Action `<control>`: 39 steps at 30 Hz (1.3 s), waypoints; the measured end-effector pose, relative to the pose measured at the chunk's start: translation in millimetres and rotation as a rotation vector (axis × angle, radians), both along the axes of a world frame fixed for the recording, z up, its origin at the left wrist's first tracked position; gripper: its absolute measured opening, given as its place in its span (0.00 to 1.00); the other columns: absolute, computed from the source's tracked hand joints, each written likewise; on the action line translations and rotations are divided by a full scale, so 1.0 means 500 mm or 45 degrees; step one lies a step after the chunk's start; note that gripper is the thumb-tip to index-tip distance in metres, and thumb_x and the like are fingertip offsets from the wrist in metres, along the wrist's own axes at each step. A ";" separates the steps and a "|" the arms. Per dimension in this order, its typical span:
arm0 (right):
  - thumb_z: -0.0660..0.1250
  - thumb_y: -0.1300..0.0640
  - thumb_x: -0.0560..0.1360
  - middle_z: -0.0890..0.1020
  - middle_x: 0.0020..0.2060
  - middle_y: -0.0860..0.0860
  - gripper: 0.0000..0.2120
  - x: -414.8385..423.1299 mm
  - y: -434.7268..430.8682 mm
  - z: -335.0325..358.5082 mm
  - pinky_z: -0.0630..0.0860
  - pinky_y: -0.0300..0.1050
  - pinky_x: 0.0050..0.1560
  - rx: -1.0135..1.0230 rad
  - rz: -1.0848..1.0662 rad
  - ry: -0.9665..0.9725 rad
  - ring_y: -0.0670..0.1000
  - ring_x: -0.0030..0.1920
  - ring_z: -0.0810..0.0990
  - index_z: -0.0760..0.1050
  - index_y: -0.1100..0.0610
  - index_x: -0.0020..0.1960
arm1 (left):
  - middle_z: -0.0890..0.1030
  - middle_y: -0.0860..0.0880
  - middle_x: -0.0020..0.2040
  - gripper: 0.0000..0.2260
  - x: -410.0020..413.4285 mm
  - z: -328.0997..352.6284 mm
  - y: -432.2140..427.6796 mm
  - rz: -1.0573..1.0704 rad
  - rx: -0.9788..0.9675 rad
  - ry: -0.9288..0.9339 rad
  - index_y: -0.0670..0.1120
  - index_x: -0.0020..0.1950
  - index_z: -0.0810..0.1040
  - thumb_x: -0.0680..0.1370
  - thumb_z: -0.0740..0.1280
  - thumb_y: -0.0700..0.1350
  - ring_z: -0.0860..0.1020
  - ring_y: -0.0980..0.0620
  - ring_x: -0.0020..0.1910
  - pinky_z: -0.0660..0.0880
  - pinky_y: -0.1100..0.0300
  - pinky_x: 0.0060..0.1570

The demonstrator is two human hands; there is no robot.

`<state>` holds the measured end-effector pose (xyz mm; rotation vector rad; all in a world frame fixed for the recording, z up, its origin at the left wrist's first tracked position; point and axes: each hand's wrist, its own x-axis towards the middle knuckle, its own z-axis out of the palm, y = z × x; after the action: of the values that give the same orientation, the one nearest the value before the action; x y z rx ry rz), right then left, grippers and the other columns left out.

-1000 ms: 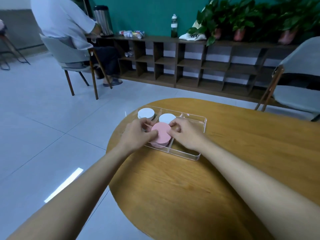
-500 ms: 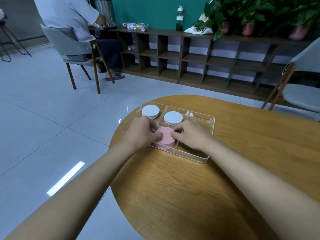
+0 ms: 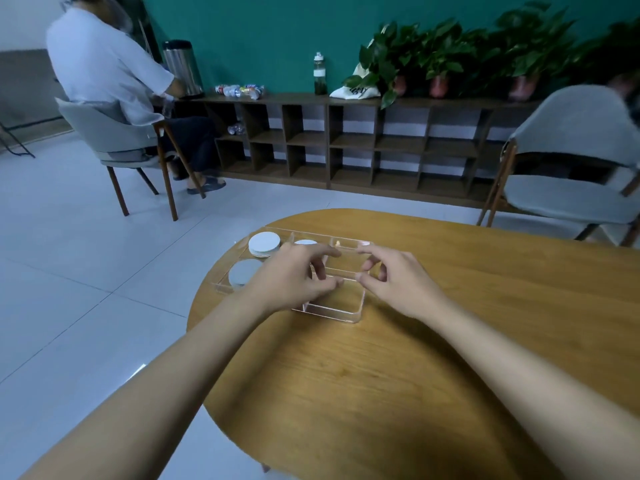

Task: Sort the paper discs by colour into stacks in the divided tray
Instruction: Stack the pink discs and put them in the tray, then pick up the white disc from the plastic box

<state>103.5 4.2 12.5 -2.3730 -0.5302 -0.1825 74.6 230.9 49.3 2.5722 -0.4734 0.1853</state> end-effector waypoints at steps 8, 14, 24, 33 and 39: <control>0.71 0.49 0.79 0.79 0.51 0.42 0.21 -0.125 -0.309 0.059 0.73 0.41 0.49 -0.064 -0.263 0.002 0.44 0.45 0.77 0.74 0.45 0.71 | 0.83 0.58 0.49 0.22 -0.014 0.037 -0.272 -0.267 0.063 -0.008 0.58 0.69 0.78 0.76 0.74 0.61 0.82 0.59 0.43 0.80 0.55 0.53; 0.71 0.50 0.79 0.81 0.49 0.42 0.20 -0.222 -0.549 0.081 0.72 0.40 0.50 -0.050 -0.482 0.001 0.46 0.46 0.78 0.75 0.45 0.70 | 0.83 0.57 0.51 0.21 -0.022 0.046 -0.526 -0.467 0.039 -0.053 0.57 0.68 0.78 0.77 0.73 0.60 0.82 0.58 0.44 0.81 0.53 0.50; 0.72 0.53 0.78 0.83 0.47 0.44 0.16 -0.316 -0.877 0.087 0.77 0.41 0.48 -0.058 -0.797 -0.005 0.48 0.42 0.80 0.79 0.49 0.65 | 0.83 0.52 0.58 0.20 -0.026 -0.004 -0.904 -0.701 0.048 -0.033 0.53 0.68 0.80 0.78 0.73 0.57 0.80 0.54 0.51 0.80 0.52 0.56; 0.68 0.57 0.80 0.83 0.49 0.45 0.16 -0.310 -1.098 0.066 0.77 0.43 0.55 -0.093 -0.935 0.042 0.45 0.46 0.80 0.79 0.51 0.67 | 0.53 0.49 0.86 0.37 0.022 -0.099 -1.126 -0.684 0.435 0.236 0.55 0.84 0.56 0.80 0.64 0.67 0.55 0.44 0.84 0.56 0.45 0.80; 0.62 0.63 0.82 0.82 0.65 0.53 0.17 -0.264 -1.201 0.022 0.70 0.40 0.58 -0.274 -1.061 0.253 0.56 0.63 0.80 0.78 0.56 0.69 | 0.37 0.51 0.85 0.40 0.046 -0.168 -1.150 -0.648 0.687 0.350 0.57 0.85 0.39 0.80 0.50 0.74 0.38 0.47 0.84 0.41 0.43 0.82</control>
<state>-28.3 -596.1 23.4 -2.6473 0.5839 -0.2602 97.4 -344.4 -34.5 2.8033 -1.1718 -0.5361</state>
